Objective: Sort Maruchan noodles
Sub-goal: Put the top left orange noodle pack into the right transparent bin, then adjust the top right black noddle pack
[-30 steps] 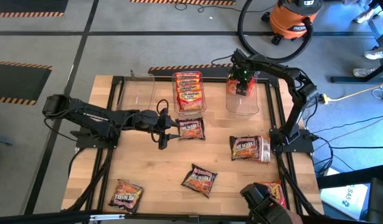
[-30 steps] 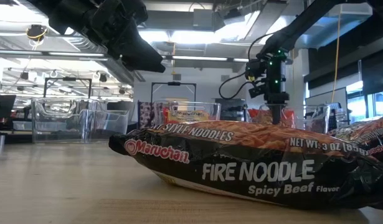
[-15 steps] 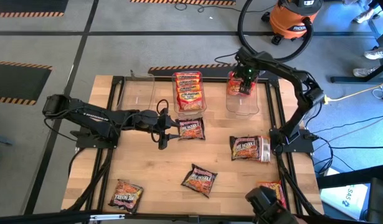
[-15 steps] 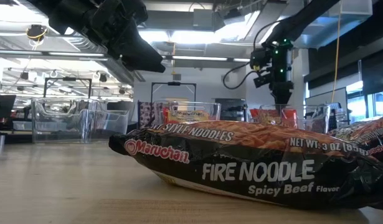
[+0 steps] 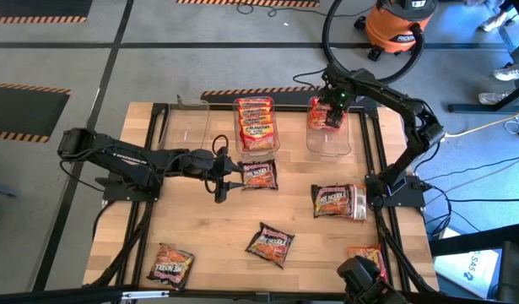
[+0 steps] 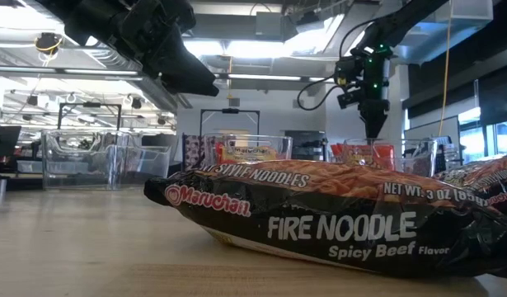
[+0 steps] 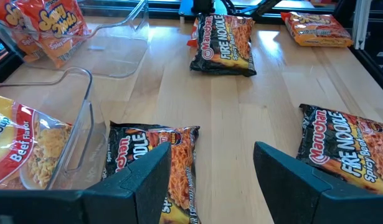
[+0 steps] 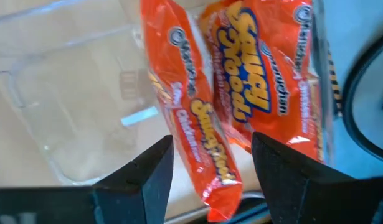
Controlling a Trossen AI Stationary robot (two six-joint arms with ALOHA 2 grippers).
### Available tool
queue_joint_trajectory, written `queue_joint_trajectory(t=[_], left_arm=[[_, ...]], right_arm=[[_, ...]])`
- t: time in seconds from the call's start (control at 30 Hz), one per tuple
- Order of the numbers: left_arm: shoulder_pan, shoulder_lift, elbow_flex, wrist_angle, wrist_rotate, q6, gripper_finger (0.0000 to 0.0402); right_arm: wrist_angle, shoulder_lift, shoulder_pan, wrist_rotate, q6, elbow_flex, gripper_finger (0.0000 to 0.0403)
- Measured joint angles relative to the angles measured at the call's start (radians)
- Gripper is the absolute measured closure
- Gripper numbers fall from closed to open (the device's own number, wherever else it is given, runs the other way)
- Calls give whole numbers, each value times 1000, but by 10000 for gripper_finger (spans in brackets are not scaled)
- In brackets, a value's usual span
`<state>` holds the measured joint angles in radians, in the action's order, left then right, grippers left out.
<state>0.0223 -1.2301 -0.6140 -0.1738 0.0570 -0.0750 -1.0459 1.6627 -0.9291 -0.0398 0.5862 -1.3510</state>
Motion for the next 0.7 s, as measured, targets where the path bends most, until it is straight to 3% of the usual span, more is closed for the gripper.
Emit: queue_joint_trajectory(t=[0.2,0.37,0.7], left_arm=[[0,0,0,0,0,0,180],[0,0,0,0,0,0,180],[0,0,0,0,0,-1,180]], right_arm=[[-19,0,6,22,-2,0,205],[-81,-20,33,-37,-45,-26,205],[-239,-242,204,6,-320,-77,205]])
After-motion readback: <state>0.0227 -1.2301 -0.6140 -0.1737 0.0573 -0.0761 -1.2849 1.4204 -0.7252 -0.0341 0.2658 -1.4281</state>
